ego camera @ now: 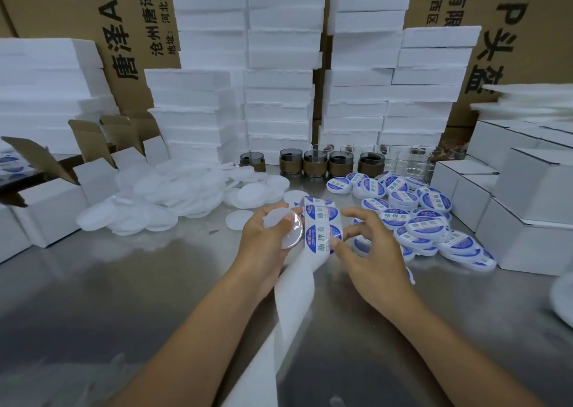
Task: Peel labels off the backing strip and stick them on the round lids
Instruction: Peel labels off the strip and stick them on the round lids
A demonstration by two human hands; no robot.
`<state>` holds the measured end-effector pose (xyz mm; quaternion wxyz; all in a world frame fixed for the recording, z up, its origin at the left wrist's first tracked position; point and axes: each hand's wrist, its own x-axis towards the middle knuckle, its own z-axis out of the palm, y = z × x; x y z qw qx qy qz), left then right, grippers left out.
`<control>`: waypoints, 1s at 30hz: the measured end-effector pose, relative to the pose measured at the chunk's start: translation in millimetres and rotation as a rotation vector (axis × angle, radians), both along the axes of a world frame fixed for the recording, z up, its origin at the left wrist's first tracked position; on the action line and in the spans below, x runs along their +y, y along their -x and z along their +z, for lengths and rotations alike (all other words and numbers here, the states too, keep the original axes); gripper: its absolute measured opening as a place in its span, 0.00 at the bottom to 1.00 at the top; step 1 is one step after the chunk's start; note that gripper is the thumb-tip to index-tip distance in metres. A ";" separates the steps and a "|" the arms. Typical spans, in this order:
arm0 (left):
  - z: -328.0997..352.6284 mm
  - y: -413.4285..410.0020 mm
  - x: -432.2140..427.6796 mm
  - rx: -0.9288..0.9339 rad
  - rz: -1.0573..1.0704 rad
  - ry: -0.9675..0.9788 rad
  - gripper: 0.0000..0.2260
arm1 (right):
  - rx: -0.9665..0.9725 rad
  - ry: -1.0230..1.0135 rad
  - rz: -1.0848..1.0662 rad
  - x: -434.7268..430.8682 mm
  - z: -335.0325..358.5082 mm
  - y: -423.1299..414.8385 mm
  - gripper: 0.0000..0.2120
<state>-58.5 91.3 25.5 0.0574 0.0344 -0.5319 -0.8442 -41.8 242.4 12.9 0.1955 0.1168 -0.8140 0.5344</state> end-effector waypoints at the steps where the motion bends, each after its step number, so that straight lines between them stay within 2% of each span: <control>1: 0.0 0.0 -0.6 0.012 0.005 -0.001 0.06 | -0.001 0.016 0.002 -0.4 0.3 -0.1 0.17; 6: -0.9 -0.3 -1.9 0.004 0.023 0.027 0.08 | 0.047 0.040 -0.013 -1.1 -0.1 -0.5 0.16; 10: -3.3 -2.6 2.5 -0.076 -0.076 0.145 0.03 | 0.071 0.049 -0.021 -1.9 -0.8 -0.5 0.16; 13: -3.3 -5.4 4.7 -0.063 -0.127 0.206 0.02 | 0.081 0.034 -0.043 -1.8 -2.8 0.7 0.15; 16: -2.8 -6.7 4.9 -0.061 -0.113 0.253 0.02 | 0.130 -0.093 -0.108 -2.7 -5.6 1.1 0.12; 19: -1.7 -8.6 3.9 -0.051 -0.138 0.268 0.02 | 0.266 -0.325 -0.181 -3.5 -5.5 -1.0 0.16; 22: -1.3 -10.0 3.4 -0.016 -0.169 0.290 0.07 | 0.328 -0.446 -0.171 -3.4 -3.8 -2.0 0.17; 25: -1.0 -10.5 3.8 -0.027 -0.168 0.322 0.07 | 0.325 -0.478 -0.152 -3.2 -3.2 -1.7 0.16; 30: 0.6 -11.4 4.2 0.006 -0.194 0.310 0.07 | 0.299 -0.418 -0.118 -2.9 -1.7 -1.9 0.15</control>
